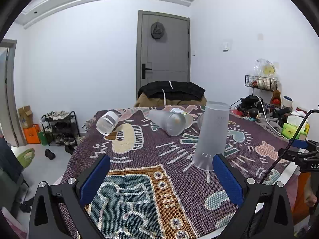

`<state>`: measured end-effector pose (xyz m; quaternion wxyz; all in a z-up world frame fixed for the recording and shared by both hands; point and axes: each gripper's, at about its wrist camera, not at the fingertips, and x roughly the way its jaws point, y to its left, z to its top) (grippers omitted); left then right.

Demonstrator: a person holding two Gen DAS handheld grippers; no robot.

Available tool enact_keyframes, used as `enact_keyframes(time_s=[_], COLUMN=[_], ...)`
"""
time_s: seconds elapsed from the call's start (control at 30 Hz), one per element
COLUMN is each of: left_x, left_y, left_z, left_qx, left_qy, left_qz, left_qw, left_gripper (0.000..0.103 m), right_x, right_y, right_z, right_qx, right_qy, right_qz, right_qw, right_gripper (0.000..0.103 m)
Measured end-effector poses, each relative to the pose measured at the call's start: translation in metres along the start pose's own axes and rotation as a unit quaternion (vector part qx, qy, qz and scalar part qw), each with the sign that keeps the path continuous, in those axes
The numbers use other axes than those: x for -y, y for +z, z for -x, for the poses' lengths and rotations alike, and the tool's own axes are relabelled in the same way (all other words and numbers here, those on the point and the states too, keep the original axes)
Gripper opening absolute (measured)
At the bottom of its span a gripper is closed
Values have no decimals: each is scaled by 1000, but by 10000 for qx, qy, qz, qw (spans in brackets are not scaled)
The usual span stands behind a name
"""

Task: Flip cup upside down

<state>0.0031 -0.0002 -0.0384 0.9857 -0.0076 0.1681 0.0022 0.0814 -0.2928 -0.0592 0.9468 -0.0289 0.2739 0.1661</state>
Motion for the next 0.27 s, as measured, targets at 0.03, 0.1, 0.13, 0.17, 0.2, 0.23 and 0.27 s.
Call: enact_keyframes(time_s=[0.03, 0.1, 0.13, 0.17, 0.2, 0.23, 0.27], left_x=[0, 1, 1, 1, 2, 2, 2], left_y=[0, 0, 0, 0, 0, 0, 0], left_z=[0, 1, 2, 2, 2, 2, 2], left_qx=[8, 40, 46, 46, 44, 44, 42], left_qy=[1, 15, 11, 3, -2, -7, -9], left_qz=[-7, -39, -46, -49, -48, -42, -40], left_qw=[10000, 10000, 10000, 10000, 10000, 10000, 10000], left_gripper=[103, 103, 103, 103, 103, 103, 103], right_x=[0, 0, 0, 0, 0, 0, 0], right_y=[0, 0, 0, 0, 0, 0, -1], right_z=[0, 0, 0, 0, 0, 0, 0], right_qx=[0, -2, -3, -3, -3, -4, -6], right_qy=[2, 3, 2, 0, 1, 8, 8], right_qz=[1, 4, 7, 9, 6, 6, 9], right_qw=[10000, 10000, 10000, 10000, 10000, 10000, 10000], right_gripper=[103, 103, 103, 103, 103, 103, 103])
